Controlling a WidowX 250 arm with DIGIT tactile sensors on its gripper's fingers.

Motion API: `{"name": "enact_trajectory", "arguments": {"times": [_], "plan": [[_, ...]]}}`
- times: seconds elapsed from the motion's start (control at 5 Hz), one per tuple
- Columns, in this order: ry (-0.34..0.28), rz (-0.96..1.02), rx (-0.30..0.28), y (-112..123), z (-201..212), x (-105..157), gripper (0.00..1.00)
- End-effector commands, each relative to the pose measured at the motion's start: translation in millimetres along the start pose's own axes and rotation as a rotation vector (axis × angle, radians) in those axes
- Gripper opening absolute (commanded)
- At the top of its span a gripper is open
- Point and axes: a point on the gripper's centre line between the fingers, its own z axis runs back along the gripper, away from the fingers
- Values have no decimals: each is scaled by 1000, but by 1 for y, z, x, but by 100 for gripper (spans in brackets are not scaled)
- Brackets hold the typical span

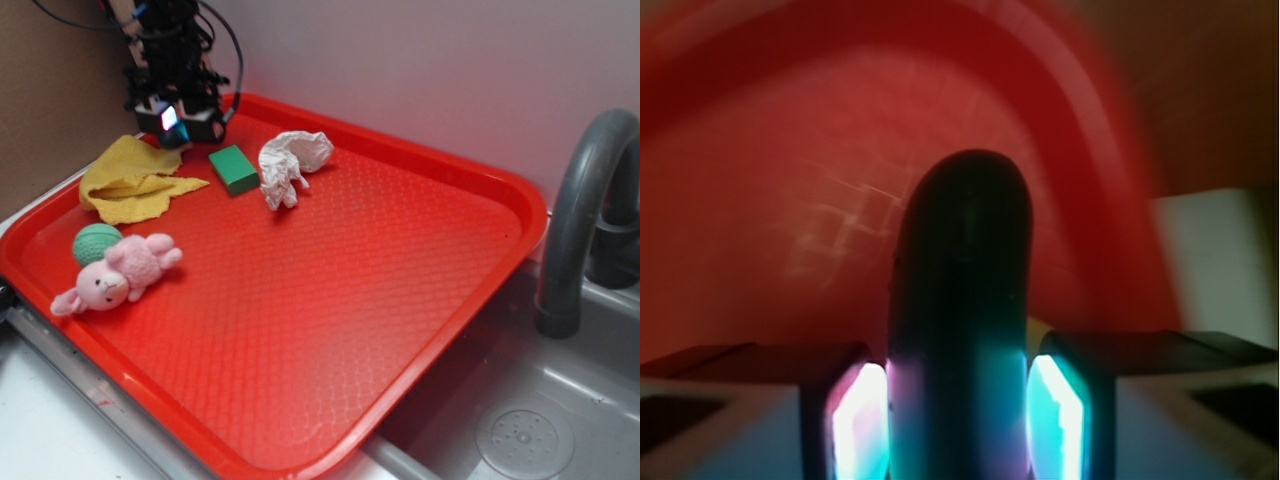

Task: Grab the plastic pickle.

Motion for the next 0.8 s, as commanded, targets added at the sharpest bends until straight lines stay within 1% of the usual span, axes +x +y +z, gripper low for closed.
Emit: {"name": "enact_trajectory", "arguments": {"times": [0.0,0.2,0.4,0.6], "plan": [[-234,-31,-92,17,120,-46,0],[-243,-107,-195,26,169,-63,0],[-277,-98,-231,37,187,-69,0],[-227,-189,-199,34,181,-54,0]]}}
